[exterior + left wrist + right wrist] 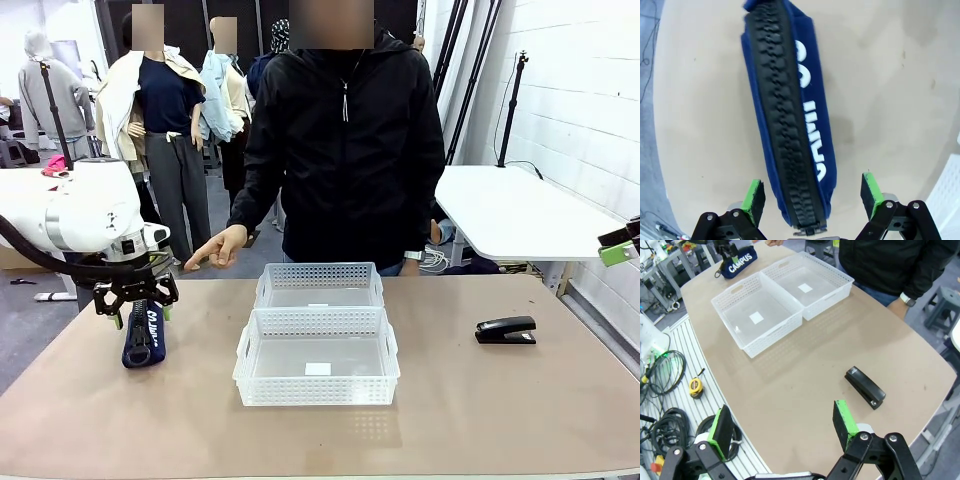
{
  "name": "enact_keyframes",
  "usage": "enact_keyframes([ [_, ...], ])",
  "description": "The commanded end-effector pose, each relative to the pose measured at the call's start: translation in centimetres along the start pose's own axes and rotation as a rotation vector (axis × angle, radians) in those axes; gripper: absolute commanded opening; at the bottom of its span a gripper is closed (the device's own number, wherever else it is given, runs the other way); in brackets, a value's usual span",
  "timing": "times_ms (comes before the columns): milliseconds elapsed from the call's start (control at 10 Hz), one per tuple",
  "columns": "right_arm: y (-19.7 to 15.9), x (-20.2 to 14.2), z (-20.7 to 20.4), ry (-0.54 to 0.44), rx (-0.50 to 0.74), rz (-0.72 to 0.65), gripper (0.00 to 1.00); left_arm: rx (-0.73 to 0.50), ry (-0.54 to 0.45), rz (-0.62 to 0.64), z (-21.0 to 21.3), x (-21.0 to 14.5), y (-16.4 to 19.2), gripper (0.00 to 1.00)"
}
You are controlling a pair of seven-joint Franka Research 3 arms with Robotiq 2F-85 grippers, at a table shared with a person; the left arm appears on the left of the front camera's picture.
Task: Distribute items into two baskets.
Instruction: Pick up the Pencil pouch that the person points to.
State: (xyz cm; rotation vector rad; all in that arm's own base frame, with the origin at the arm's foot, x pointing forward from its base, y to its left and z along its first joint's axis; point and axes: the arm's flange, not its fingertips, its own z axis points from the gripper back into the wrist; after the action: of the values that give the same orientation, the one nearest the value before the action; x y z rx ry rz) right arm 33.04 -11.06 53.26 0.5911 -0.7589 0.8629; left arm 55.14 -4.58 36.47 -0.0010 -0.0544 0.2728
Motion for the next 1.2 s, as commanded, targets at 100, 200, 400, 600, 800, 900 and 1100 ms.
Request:
enact_keyframes([
  [100, -0.1, 0.1, -0.1, -0.02, 0.008, 0.008, 1.0, 0.044, -0.065, 0.094, -0.8, 1.0, 0.1, 1.0],
  [200, -0.1, 0.1, -0.1, -0.02, 0.008, 0.008, 1.0, 0.05, -0.082, 0.098, -1.1, 1.1, 0.1, 0.98],
  [400, -0.1, 0.1, -0.1, -0.02, 0.008, 0.008, 1.0, 0.059, -0.084, 0.104, -1.4, 1.0, 0.4, 0.74],
  [600, -0.1, 0.1, -0.1, -0.02, 0.008, 0.008, 1.0, 0.054, -0.067, 0.098, -2.0, 1.2, 0.8, 0.42],
  [800, -0.1, 0.1, -0.1, -0.02, 0.008, 0.008, 1.0, 0.046, -0.053, 0.096, -2.4, 1.3, 1.0, 0.03],
  [900, -0.1, 0.1, -0.1, -0.02, 0.008, 0.008, 1.0, 0.044, -0.043, 0.091, -2.5, 1.3, 1.1, 0.0],
  [1100, -0.1, 0.1, -0.1, -0.02, 0.008, 0.008, 1.0, 0.03, -0.051, 0.081, -2.3, 1.4, 1.4, 0.0],
])
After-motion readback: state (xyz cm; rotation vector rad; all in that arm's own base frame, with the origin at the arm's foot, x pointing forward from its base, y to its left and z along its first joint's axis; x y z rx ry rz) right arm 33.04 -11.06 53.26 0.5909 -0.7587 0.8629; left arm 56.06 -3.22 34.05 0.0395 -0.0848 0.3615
